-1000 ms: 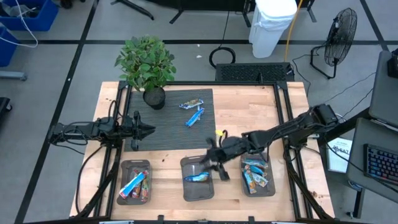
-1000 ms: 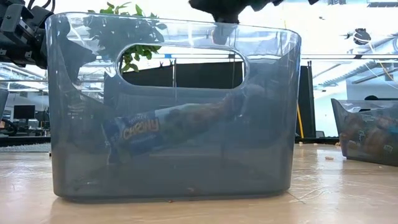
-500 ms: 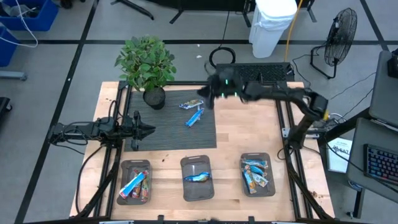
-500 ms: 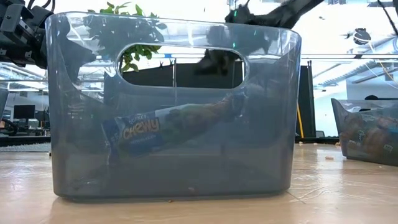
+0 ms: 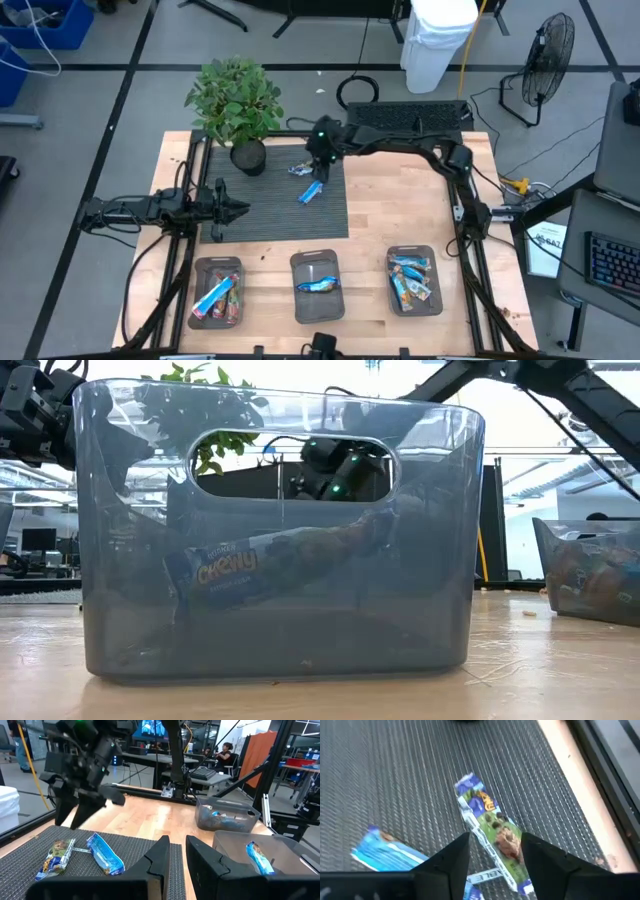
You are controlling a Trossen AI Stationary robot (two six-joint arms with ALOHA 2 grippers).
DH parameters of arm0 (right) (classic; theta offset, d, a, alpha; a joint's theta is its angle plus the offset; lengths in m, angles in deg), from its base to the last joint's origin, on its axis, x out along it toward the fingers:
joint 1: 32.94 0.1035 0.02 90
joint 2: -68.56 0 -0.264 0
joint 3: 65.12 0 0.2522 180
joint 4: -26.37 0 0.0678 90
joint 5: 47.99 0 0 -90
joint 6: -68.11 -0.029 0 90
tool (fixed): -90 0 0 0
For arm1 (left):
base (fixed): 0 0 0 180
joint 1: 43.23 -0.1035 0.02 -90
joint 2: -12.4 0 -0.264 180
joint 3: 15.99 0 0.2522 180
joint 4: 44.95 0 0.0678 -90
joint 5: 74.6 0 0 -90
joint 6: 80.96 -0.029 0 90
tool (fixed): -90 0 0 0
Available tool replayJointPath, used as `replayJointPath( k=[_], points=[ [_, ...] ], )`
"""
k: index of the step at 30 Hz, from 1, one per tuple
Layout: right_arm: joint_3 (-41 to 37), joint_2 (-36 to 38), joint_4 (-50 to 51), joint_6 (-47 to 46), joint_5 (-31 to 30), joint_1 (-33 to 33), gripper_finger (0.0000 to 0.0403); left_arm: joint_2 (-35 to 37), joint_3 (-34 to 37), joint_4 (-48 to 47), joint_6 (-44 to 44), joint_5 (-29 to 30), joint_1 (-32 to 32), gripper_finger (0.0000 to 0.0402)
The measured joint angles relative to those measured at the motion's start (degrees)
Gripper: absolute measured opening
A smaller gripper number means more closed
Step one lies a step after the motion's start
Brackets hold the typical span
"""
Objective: Pick and place Granola Bars by type
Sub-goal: Put the blue granola bar into the middle black bin
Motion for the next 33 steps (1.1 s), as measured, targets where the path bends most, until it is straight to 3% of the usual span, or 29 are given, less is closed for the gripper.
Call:
replayJointPath(
  k=[7, 33],
  points=[
    [3.3, -2.3, 7.9, 2.1, -2.9, 0.0, 0.0177, 0.0, 0.0, 0.0, 0.0, 0.0, 0.0, 0.0067],
    [3.1, -5.1, 11.0, 0.1, -4.1, -2.5, 0.0161, 0.0, 0.0, 0.0, 0.0, 0.5, 0.0, 0.0067]
  ],
)
